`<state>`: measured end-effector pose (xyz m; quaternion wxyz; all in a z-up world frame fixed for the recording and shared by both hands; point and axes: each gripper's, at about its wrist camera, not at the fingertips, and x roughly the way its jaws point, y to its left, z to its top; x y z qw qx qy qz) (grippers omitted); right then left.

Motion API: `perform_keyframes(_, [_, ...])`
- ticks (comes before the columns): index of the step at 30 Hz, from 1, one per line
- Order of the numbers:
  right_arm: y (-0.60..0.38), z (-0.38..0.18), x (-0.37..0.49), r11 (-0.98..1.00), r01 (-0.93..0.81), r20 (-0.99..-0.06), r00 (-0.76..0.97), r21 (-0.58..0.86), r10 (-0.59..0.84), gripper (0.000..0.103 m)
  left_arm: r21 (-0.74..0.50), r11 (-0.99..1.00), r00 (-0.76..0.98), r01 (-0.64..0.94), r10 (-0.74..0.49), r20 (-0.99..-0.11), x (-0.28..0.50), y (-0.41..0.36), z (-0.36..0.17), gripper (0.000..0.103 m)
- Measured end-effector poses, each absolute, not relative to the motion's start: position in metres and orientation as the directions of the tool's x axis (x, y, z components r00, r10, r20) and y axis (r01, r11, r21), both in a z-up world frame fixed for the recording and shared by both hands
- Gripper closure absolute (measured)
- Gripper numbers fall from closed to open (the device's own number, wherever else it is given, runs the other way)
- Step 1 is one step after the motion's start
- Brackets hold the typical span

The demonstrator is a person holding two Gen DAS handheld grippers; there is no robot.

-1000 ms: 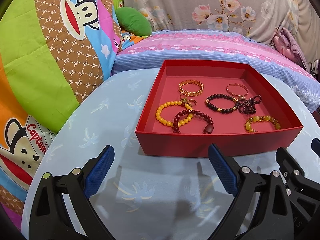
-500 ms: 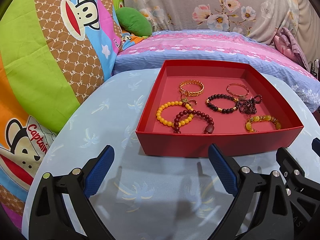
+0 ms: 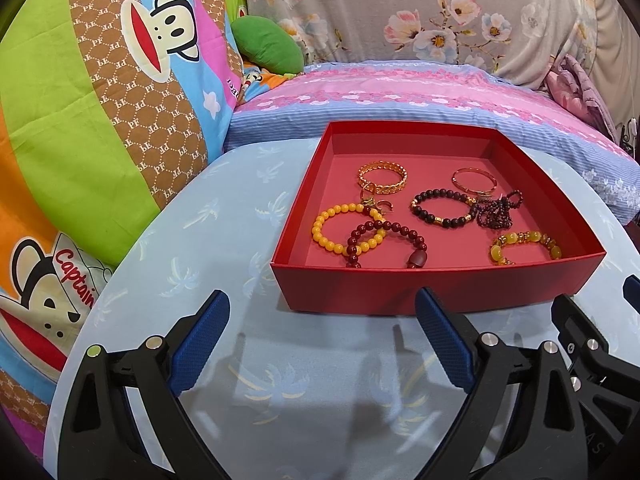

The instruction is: Organize jewelry

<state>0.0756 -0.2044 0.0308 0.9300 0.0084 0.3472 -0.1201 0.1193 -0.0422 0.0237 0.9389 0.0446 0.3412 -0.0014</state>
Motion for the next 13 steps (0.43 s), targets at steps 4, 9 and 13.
perform_keyframes(4, [-0.2057, 0.0297, 0.0753, 0.971, 0.231, -0.651, 0.728, -0.065, -0.217, 0.018, 0.085, 0.996, 0.767, 0.033, 0.029, -0.641, 0.1191, -0.0425, 0.0235, 0.014])
perform_keyframes(9, [-0.2069, 0.0293, 0.0743, 0.970, 0.235, -0.651, 0.726, -0.068, -0.222, 0.018, 0.089, 0.996, 0.771, 0.028, 0.035, -0.635, 0.1192, -0.0422, 0.0242, 0.014])
perform_keyframes(13, [-0.2093, 0.0271, 0.0735, 0.968, 0.240, -0.657, 0.720, -0.068, -0.225, 0.018, 0.088, 0.996, 0.773, 0.029, 0.034, -0.634, 0.1191, -0.0413, 0.0256, 0.014])
